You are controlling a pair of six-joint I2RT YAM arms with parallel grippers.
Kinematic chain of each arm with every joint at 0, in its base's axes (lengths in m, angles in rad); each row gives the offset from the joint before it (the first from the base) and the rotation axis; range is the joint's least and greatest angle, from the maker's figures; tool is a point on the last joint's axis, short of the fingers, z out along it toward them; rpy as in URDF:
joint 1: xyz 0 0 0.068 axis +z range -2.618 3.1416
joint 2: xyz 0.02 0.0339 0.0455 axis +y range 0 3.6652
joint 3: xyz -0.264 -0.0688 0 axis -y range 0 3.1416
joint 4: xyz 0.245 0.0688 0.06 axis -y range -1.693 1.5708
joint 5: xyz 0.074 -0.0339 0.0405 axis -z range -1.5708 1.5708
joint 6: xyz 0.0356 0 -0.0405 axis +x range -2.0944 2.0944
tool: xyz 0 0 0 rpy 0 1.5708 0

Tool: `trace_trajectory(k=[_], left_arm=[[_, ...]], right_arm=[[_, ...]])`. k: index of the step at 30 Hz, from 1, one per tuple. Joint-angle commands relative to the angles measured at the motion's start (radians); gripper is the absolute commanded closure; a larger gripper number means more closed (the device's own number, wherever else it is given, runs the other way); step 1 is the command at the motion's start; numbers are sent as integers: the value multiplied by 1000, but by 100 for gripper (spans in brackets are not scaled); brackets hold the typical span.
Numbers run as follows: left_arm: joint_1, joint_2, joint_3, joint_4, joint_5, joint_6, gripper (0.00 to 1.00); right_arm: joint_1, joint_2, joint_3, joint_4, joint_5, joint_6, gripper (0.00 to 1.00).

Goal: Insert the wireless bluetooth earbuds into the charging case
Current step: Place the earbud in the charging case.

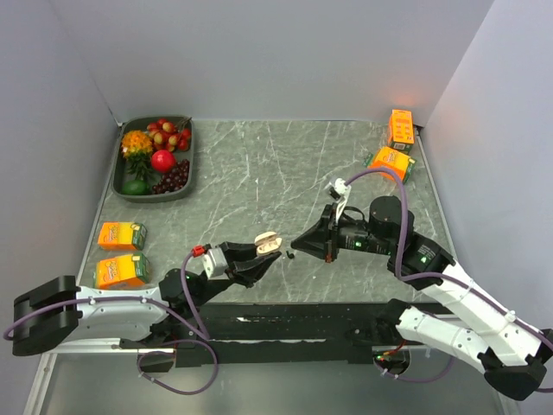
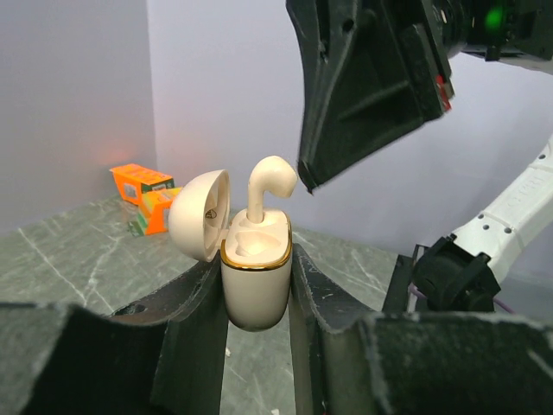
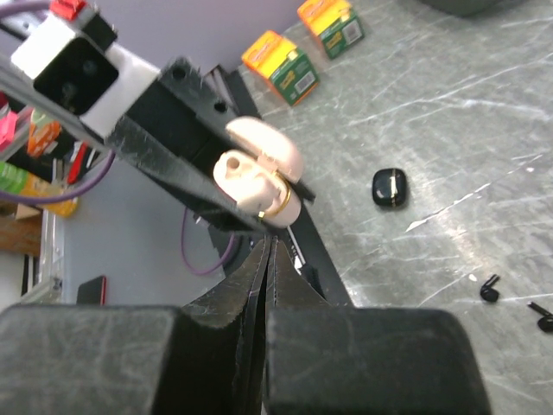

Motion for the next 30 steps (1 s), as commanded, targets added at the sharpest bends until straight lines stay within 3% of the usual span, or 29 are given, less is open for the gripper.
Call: trace_trajectory(k=[1,30], left_arm=[[4,-35,-7,177,-33,25,99],[4,-10,0,176,16,11,99]], right_arm=[[41,18,52,-6,5,-24,100],[106,138,140,55,0,-41,100]])
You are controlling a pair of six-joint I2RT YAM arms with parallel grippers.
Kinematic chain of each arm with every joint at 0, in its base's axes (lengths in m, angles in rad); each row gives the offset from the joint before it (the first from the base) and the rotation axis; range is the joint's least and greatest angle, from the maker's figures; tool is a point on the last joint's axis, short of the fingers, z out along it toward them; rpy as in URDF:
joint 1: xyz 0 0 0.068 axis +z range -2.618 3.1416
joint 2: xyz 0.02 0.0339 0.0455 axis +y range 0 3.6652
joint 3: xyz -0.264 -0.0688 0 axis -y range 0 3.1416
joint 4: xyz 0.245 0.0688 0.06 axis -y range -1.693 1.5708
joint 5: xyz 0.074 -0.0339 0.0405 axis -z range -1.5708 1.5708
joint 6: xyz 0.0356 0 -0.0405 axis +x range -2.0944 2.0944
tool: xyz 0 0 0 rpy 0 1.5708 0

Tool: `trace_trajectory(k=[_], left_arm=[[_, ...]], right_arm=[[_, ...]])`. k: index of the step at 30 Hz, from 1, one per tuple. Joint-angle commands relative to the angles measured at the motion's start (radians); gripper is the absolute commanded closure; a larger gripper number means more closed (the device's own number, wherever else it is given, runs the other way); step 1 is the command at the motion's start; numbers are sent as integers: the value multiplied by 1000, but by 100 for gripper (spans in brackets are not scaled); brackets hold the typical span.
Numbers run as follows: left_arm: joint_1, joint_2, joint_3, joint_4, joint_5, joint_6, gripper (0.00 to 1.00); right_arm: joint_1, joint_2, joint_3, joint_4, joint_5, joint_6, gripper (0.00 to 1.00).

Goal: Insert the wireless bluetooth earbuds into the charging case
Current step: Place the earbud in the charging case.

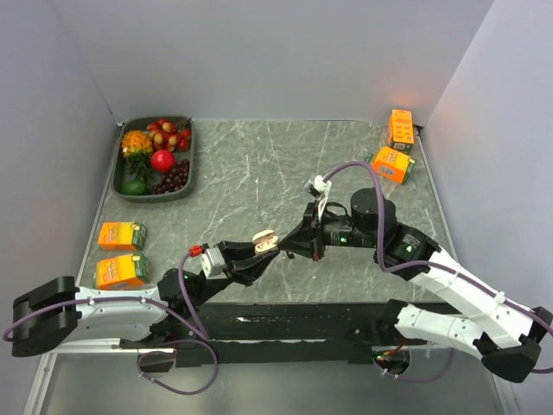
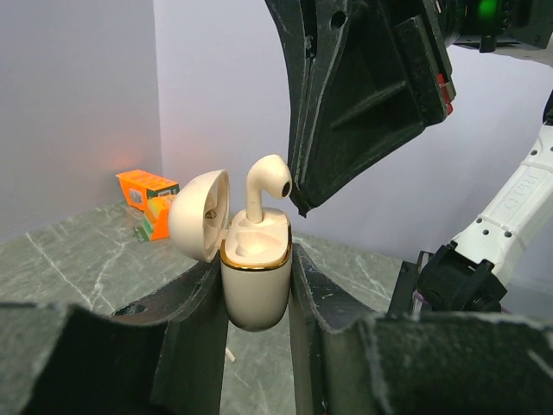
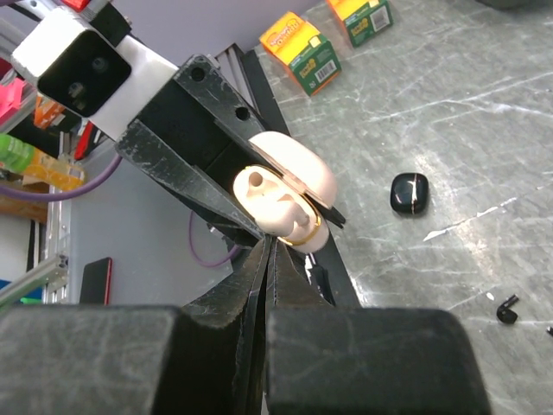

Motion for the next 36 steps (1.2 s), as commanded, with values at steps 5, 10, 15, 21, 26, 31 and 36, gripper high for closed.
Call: trace_trajectory(k=[5,10,15,21,26,31,36], left_arm=[[-1,11,10,162,24,6,99],[-2,5,10,159,24,11,99],[-1,-4,5,159,21,15,99],[-1,-10,0,154,24,9,99],[-1,-15,-3,154,28,3,99],[-1,-19,-7,157,30,2,99],[1,-19,-9,160,28,5,99]], right_arm=[[40,28,80,50,2,-19,100],[40,2,88,18,19,-31,100],[42,-24,76,19,49,-27,100],[42,-16,93,18,117,-27,100],[40,22,125,10,125,-42,100],[40,48,131,20,121,-46,100],[42,68,129,19,94,-48,100]])
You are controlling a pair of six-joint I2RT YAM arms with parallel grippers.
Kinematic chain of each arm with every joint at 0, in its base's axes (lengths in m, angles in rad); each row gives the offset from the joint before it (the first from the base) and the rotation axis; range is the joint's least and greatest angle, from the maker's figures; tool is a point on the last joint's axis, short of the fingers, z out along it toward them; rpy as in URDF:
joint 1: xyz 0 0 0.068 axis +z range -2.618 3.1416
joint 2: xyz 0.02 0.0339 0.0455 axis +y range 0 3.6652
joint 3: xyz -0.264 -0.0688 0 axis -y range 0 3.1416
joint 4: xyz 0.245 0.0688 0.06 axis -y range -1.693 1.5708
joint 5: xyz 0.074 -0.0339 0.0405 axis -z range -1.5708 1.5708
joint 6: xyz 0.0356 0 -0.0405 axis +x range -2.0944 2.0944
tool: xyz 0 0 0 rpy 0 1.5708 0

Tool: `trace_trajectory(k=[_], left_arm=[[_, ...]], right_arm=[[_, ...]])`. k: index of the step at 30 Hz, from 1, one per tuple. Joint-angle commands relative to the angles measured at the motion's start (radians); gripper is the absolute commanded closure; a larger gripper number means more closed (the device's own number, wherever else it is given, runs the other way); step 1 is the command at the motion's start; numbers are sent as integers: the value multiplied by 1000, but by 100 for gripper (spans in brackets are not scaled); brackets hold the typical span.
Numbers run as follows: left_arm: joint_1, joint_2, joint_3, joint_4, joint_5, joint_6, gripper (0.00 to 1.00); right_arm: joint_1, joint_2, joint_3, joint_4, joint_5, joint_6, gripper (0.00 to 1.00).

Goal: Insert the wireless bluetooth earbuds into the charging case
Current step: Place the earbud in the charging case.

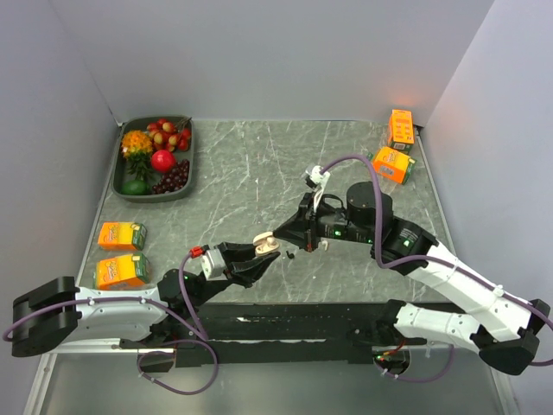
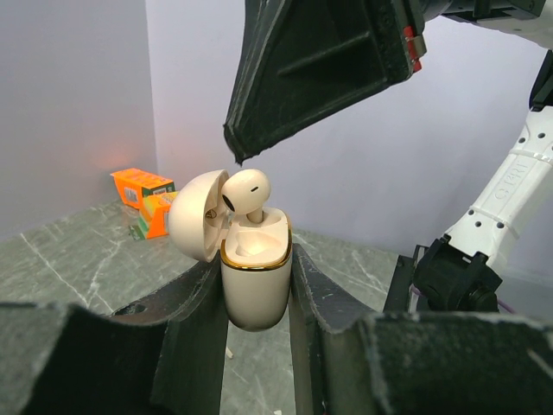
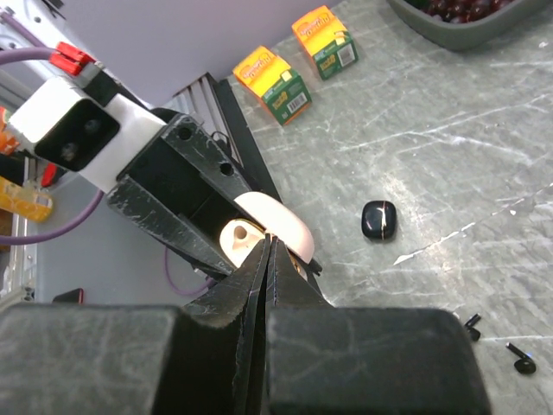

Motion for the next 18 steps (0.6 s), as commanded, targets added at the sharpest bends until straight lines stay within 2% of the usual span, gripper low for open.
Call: trace_trajectory(k=[1,10,18], left_arm=[[-1,-17,-1,161,12,2,99],[-1,-14,0,161,9,10,99],[-1,-9,5,161,9,7,99]], right_arm=[[7,12,40,27,-24,-15,100],[15,14,26,27,-106,-29,100],[21,-9,9,28,-52,-26,100]])
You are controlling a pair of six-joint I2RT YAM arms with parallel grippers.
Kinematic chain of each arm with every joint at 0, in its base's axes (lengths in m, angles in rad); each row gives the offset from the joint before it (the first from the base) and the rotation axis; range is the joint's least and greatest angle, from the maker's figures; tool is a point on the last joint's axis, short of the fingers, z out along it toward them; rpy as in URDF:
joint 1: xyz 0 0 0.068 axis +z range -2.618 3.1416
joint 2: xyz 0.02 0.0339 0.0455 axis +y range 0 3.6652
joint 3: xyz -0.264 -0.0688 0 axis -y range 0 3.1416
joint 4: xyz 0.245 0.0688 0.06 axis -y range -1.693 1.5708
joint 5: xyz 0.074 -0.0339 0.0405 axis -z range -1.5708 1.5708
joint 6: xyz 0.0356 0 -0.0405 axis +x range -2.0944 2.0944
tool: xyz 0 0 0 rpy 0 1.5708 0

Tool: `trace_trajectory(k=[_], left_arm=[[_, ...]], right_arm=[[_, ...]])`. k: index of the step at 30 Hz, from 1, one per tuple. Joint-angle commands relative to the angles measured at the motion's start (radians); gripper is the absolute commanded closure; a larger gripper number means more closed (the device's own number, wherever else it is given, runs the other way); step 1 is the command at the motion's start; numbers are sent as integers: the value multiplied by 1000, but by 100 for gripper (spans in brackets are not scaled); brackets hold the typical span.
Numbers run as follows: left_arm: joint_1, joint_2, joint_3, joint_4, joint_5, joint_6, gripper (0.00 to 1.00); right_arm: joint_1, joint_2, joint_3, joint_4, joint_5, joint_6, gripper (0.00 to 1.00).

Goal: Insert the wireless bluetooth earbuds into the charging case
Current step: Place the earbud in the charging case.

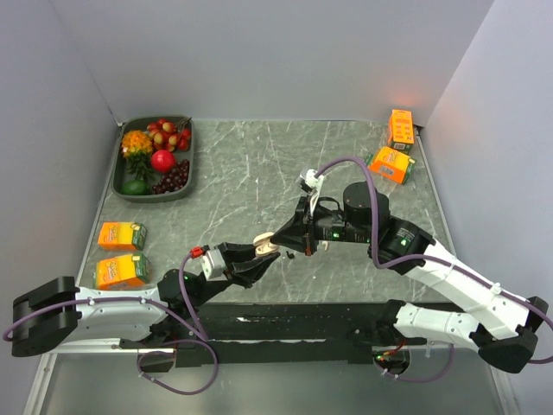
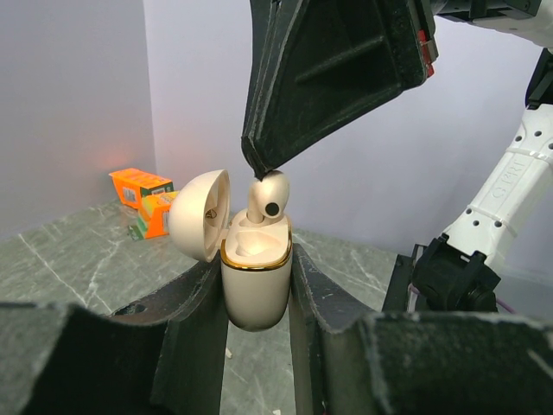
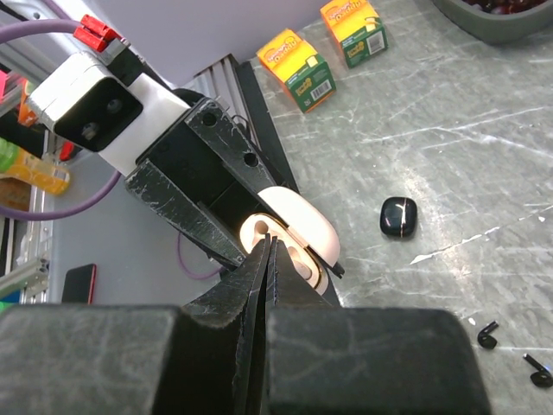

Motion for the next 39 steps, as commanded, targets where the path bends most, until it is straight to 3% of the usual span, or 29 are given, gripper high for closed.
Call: trace_trajectory(k=[1,39], left_arm=[[1,-9,6,160,7,5,99],[-1,-29,6,143,10,8,99]], right_arm=[[13,-44,6,30,28,-2,100],[11,-56,-9,49,25,17,100]])
